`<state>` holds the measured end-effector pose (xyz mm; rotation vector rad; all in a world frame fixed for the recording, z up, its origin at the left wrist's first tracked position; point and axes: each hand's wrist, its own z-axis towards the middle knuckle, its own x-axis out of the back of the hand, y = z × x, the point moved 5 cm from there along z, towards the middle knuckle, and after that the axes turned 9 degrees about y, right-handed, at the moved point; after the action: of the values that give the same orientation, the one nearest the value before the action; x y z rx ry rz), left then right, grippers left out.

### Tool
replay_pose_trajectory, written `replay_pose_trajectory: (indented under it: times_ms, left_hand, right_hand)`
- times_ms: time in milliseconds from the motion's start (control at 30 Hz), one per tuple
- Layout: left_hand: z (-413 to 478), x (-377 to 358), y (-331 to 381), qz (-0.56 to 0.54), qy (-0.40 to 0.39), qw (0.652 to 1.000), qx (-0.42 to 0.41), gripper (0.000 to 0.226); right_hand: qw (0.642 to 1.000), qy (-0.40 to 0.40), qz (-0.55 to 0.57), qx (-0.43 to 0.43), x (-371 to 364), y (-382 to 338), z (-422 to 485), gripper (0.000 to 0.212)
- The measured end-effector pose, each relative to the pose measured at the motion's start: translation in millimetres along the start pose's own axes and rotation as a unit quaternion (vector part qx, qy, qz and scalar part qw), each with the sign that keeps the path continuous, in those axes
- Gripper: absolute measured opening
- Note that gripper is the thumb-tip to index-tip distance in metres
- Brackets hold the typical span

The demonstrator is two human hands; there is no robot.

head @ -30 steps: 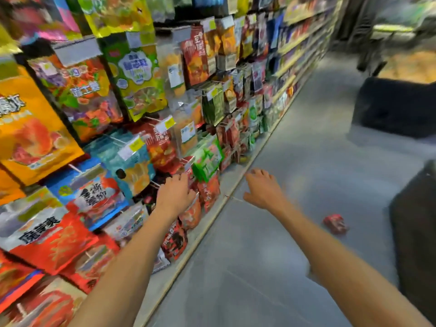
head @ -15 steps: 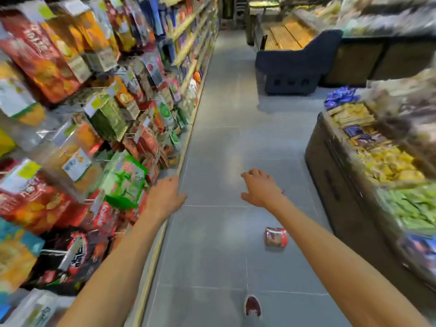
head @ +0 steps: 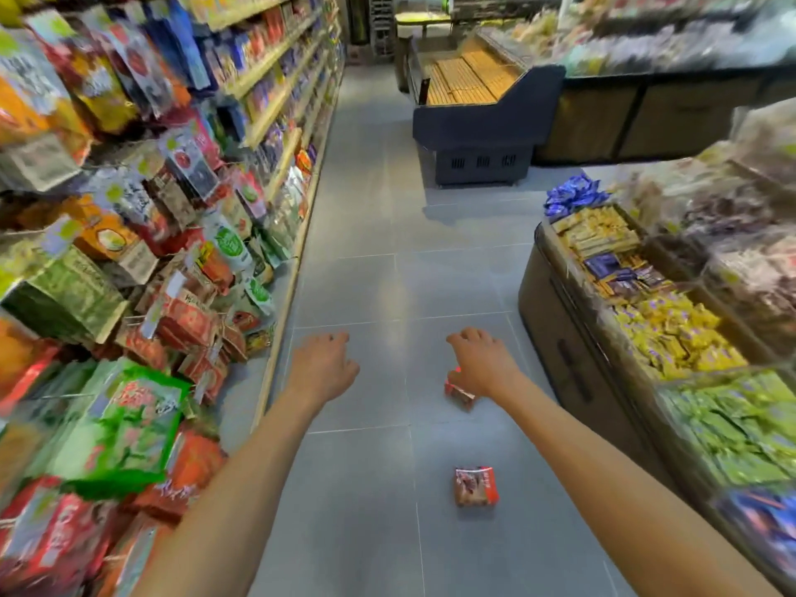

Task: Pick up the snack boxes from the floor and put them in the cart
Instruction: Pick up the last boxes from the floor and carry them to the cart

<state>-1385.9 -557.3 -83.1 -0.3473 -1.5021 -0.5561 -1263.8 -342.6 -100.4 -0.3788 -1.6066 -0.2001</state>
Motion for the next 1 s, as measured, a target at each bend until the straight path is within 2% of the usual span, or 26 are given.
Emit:
replay_pose_trajectory:
  times_ms: [300, 567, 733, 1000]
  left_hand:
    - [83, -51, 56, -0.009, -0.054, 0.998, -0.040, 0.051]
    - [157, -104, 86, -0.022, -0.104, 0.992, -0.067, 0.051]
    - [230, -139, 101, -0.026, -0.128, 0.986, -0.102, 0.052]
    - [307, -206, 137, -0.008, -0.208, 0.964, -0.166, 0.052]
  right_hand:
    - [0.997, -0.044, 0.002, -0.058, -23, 78, 40, 0.062]
    - [0.992, -0.097, 0.003, -0.084, -55, 118, 82, 0.067]
    - [0.988, -0.099, -0.011, -0.114, -72, 144, 135, 0.058]
    - [0.977, -0.147, 0.016, -0.151, -132, 166, 177, 0.060]
